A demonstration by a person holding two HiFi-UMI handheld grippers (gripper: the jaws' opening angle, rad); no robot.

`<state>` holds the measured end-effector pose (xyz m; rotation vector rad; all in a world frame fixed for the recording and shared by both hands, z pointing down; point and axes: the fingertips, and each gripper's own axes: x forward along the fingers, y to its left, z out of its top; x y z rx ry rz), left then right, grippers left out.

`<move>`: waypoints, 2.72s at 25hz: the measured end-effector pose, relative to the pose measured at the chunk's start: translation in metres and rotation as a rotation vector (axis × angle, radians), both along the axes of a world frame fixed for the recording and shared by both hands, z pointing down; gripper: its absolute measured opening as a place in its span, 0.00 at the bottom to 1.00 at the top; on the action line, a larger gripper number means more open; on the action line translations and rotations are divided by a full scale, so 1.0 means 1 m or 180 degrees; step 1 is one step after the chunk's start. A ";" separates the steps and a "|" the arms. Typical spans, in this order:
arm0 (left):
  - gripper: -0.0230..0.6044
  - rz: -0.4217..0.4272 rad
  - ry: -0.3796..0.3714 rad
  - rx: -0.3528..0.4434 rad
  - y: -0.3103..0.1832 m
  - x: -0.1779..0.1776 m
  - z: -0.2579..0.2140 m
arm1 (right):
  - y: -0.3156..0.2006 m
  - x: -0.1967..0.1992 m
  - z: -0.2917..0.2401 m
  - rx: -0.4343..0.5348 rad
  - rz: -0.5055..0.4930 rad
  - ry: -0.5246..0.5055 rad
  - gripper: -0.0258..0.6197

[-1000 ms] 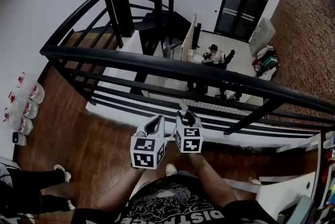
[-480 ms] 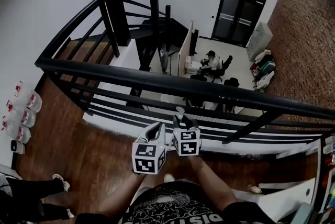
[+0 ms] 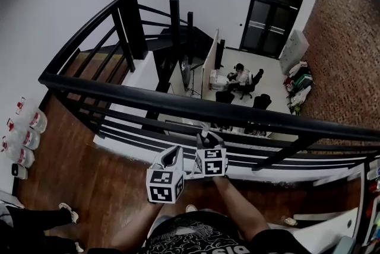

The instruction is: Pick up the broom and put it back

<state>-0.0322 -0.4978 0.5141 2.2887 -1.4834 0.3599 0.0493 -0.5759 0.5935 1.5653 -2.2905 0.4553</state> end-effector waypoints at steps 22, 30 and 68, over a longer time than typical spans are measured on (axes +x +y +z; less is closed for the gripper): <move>0.04 -0.0036 0.0005 -0.0024 -0.001 -0.002 -0.001 | -0.006 0.006 0.015 -0.0074 -0.0062 0.0056 0.26; 0.04 -0.0063 0.0002 -0.0002 0.007 -0.005 -0.004 | -0.001 0.009 0.015 -0.0079 -0.0021 0.0054 0.33; 0.04 0.0011 0.0031 0.0007 0.042 -0.009 -0.006 | 0.033 -0.002 -0.008 0.0173 -0.0255 0.0202 0.65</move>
